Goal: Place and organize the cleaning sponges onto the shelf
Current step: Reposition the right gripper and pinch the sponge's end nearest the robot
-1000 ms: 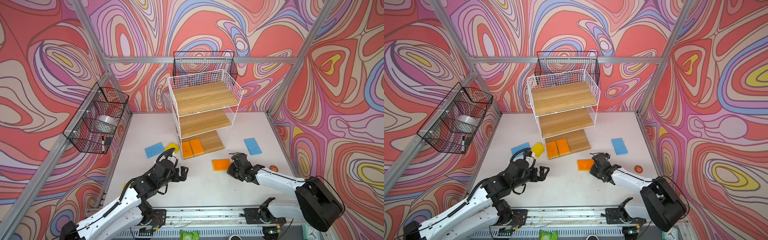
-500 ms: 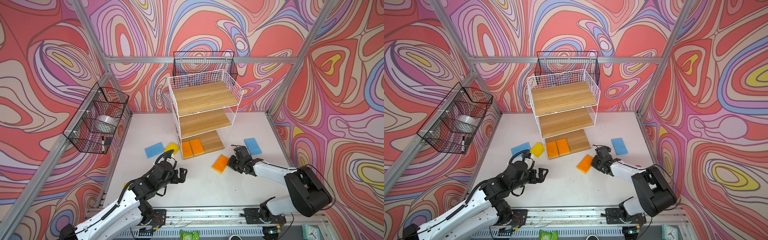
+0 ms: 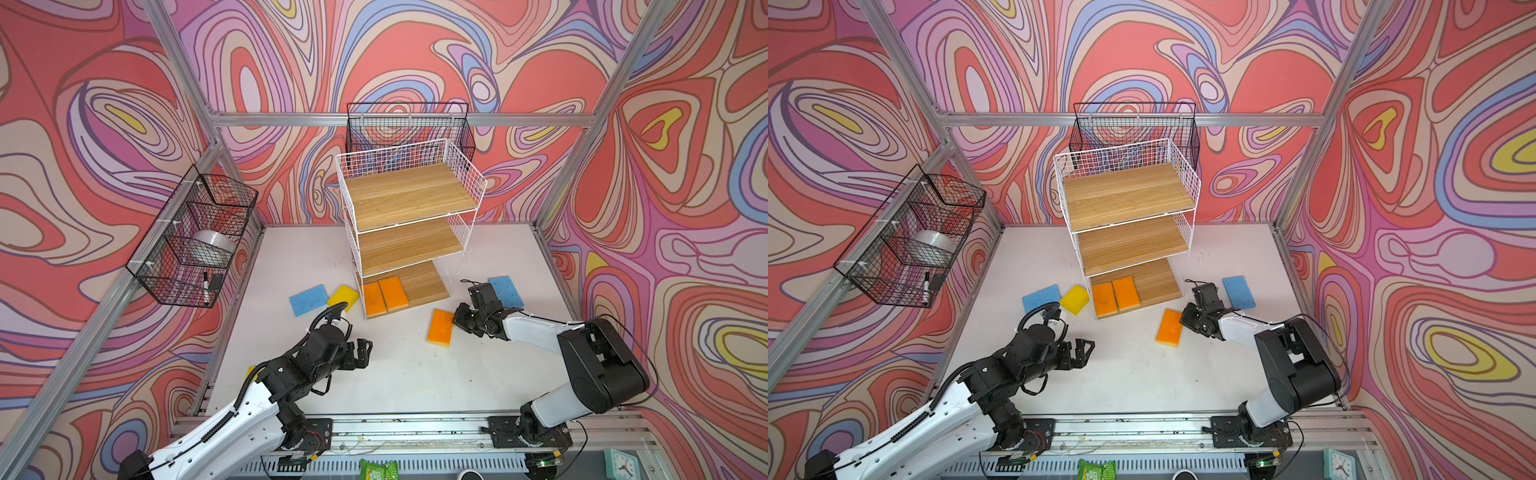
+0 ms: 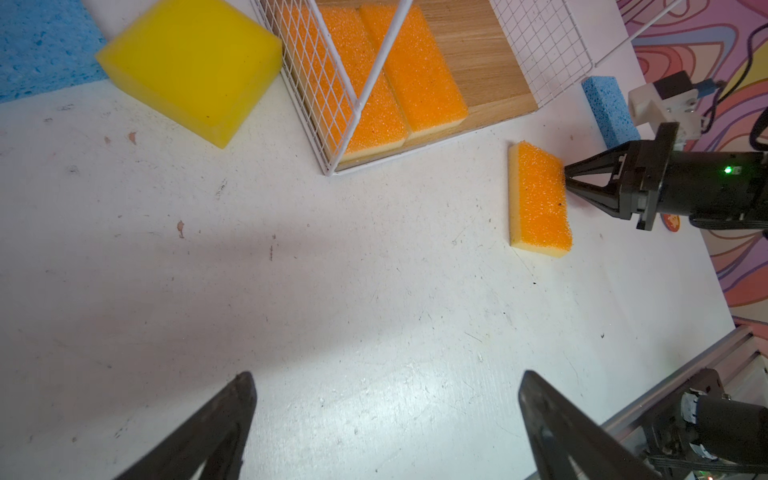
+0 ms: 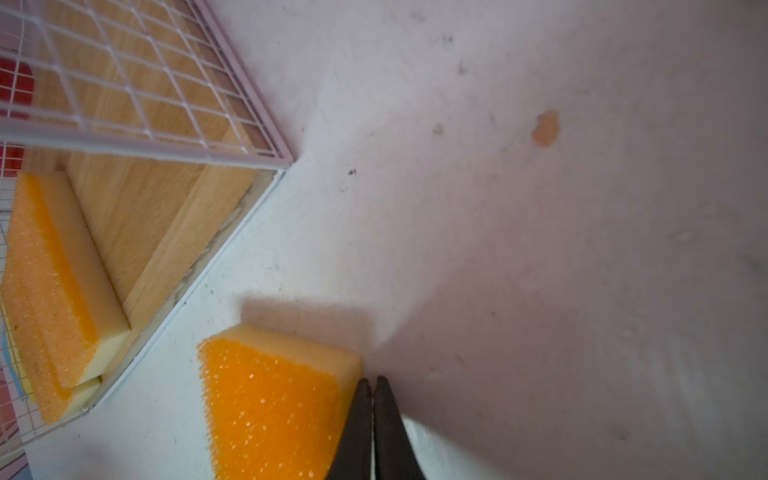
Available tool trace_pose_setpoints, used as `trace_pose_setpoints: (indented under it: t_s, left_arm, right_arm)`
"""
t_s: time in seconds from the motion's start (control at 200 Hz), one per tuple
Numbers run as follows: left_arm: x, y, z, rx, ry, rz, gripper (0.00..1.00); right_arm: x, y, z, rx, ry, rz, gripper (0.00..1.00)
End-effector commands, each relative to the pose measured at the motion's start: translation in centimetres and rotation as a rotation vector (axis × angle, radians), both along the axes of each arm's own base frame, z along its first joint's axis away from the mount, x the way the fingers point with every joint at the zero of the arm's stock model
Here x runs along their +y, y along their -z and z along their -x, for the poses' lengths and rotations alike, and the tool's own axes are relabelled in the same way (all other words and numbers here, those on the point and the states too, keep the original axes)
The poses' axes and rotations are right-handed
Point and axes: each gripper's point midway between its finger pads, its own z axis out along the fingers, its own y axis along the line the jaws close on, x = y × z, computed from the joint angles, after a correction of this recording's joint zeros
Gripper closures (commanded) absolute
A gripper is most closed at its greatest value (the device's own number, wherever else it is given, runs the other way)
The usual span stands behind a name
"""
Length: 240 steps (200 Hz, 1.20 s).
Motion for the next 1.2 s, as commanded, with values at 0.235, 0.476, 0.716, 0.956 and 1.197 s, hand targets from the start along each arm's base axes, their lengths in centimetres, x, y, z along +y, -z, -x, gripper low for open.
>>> trace_pose_setpoints:
  t_s: [0.235,0.476,0.716,0.956,1.197]
  left_arm:
    - [0.3,0.7,-0.1,0.02,-0.012,-0.027,0.0]
    - [-0.3,0.8,-0.5,0.023,-0.002,-0.026,0.0]
    - [-0.7,0.7,-0.8,0.022,0.006,-0.024,0.0]
    - [-1.0,1.0,-0.9,0.028,0.007,-0.017,0.0]
    - [-1.1,1.4,-0.9,0.04,0.007,-0.015,0.0]
  right_arm:
    - [1.3,-2.1,-0.1,-0.067,-0.111,-0.035,0.74]
    - [0.7,-4.1,1.2,-0.089,-0.133,-0.014,0.56]
    - [1.6,-5.2,4.1,-0.072,-0.238,-0.071,0.54]
    - [1.6,-3.8,6.7,-0.007,-0.265,-0.1,0.6]
    - [2.4,-2.0,7.5,0.052,-0.285,-0.147,0.6]
